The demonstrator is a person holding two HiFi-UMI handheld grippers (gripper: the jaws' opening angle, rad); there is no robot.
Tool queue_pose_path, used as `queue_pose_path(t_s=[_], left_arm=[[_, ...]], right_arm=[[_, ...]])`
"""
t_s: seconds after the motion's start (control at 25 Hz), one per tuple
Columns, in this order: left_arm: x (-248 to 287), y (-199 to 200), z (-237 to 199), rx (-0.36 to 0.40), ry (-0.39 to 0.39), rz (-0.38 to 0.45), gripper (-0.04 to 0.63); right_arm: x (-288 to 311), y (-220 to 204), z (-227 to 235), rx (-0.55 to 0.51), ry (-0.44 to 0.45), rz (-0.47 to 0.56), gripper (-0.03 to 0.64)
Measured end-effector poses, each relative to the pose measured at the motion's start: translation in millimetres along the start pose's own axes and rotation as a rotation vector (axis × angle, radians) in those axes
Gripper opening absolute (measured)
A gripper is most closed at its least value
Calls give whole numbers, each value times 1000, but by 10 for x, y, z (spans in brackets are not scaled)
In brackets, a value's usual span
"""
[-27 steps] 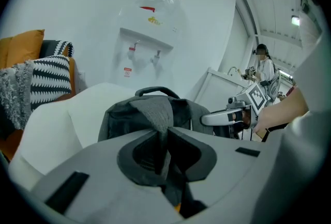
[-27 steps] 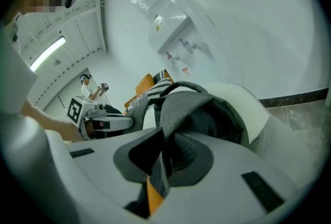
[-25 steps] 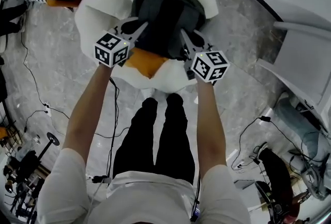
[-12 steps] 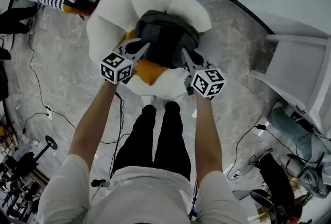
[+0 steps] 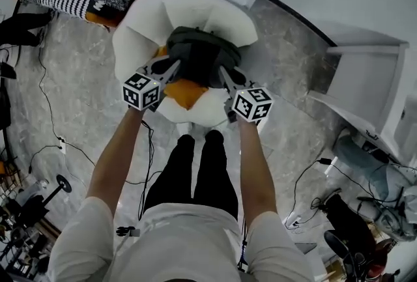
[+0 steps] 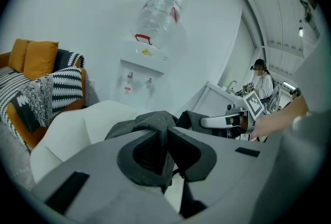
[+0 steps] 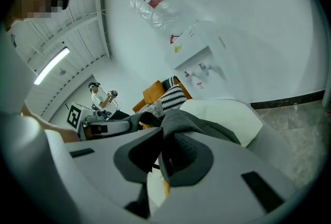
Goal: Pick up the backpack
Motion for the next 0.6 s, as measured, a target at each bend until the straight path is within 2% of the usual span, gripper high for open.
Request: queue_pose_path(t_s=[0.6], left_arm=[[-531, 266, 6, -31, 35, 44, 31]], right_arm=[[-1, 226, -502, -16, 42, -15, 37]])
Point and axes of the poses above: the fingertips, and each gripper's own axes: x forward along the fingers, z to its right, y out of its top, the point moved 3 cm from there along -x, backward along the fingers, and after that the axes turned 7 degrees about y, right-handed, at the moved point
